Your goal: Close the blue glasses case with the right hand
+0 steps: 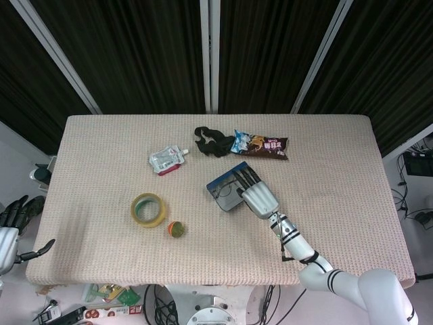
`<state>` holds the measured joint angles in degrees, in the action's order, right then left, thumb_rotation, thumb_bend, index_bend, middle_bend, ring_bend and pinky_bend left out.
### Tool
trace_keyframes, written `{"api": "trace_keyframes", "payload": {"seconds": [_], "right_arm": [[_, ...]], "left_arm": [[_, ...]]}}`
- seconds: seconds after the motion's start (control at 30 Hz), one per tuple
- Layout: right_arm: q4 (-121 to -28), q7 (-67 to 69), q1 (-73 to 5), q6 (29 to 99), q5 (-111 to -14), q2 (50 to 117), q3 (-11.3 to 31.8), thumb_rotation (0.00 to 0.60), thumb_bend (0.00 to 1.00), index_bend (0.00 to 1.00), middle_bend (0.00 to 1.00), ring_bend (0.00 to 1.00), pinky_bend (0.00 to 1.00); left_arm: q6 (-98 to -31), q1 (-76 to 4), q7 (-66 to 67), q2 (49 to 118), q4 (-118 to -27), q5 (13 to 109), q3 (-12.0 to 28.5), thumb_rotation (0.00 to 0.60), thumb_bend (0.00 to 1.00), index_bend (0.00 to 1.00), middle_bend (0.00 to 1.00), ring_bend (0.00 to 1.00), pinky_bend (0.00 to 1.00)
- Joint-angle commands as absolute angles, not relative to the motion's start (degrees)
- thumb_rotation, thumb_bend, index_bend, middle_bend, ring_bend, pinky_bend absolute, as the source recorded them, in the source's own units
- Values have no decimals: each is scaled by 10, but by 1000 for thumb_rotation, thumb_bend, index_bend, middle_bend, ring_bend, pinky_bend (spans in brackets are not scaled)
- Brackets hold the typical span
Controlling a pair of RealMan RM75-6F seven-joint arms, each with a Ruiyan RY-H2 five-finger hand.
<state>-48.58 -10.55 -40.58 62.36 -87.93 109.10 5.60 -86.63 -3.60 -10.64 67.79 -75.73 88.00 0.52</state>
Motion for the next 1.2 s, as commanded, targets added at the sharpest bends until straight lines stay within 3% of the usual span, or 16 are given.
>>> {"api": "trace_keyframes", "payload": {"seconds": [0.03, 0.2, 0.77, 0.97, 1.2], "right_arm": [[-484, -98, -400, 644, -889, 1090, 50, 600, 428, 823, 0, 0, 0], [-506, -96, -376, 680, -900, 1069, 36, 600, 438, 988, 0, 0, 0], [-769, -174, -268, 753, -914, 859, -30, 600, 452, 1000, 0, 0, 0], [-777, -188, -276, 743, -923, 866, -17, 600, 455, 1000, 5, 0, 0], [-712, -195, -298, 727, -934, 925, 3, 600, 454, 1000, 11, 0, 0]], "left_arm": [[-867, -36, -107, 677, -757, 880, 5, 299, 154, 16, 9, 56, 196], [-868, -34, -109, 677, -758, 880, 5, 301, 154, 16, 7, 57, 196], [-872, -30, -105, 669, -769, 884, 2, 302, 154, 16, 3, 57, 196], [-866, -33, -104, 670, -771, 885, 1, 301, 154, 16, 1, 57, 196], [-865, -33, -103, 666, -774, 883, 3, 303, 154, 16, 0, 57, 196]]}}
